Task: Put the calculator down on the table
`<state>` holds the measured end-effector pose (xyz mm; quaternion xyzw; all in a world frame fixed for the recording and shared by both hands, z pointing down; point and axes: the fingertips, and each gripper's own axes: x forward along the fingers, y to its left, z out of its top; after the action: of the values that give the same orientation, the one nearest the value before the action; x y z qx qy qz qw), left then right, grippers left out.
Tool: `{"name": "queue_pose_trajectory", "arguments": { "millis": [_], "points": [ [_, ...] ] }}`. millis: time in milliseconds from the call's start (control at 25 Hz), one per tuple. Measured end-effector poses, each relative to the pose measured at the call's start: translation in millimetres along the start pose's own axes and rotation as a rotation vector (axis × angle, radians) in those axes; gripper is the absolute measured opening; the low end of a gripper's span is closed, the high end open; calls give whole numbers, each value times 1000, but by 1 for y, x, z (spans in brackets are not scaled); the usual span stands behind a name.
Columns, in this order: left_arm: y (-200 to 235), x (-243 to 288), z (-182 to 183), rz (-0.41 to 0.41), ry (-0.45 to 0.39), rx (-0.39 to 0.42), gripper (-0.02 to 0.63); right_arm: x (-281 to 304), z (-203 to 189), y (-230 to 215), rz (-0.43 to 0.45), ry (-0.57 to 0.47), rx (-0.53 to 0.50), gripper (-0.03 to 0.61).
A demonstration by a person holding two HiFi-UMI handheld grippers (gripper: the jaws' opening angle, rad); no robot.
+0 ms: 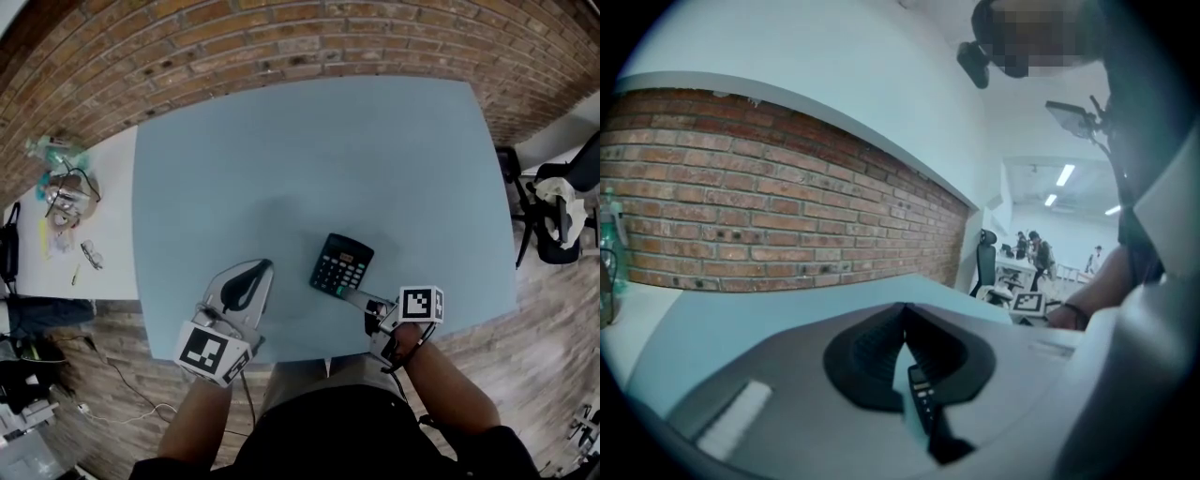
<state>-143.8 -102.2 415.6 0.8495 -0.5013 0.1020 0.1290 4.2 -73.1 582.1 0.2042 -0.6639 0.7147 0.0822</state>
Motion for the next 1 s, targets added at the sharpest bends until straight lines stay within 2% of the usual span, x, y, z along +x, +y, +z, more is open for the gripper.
{"name": "queue_pose_trajectory", "arguments": {
  "millis": [120,240,360,600,800,1000],
  "points": [
    [-4,0,-2,3,11,-1,3,-7,14,1,-14,-82,-40,362],
    [-3,-3,-5,13,26,-19,3,-15,26,8,-51,-136,-131,296],
    [1,-5,-3,23,27,-27,3,-21,36,17,-75,-164,-225,285],
    [0,-8,12,25,8,16,3,-35,54,30,-82,-240,-295,257],
    [5,-15,29,40,-14,40,3,-47,66,42,-151,-287,-444,185],
    [10,-26,39,52,-24,74,3,-61,83,57,-211,-379,-542,133]
  ]
}}
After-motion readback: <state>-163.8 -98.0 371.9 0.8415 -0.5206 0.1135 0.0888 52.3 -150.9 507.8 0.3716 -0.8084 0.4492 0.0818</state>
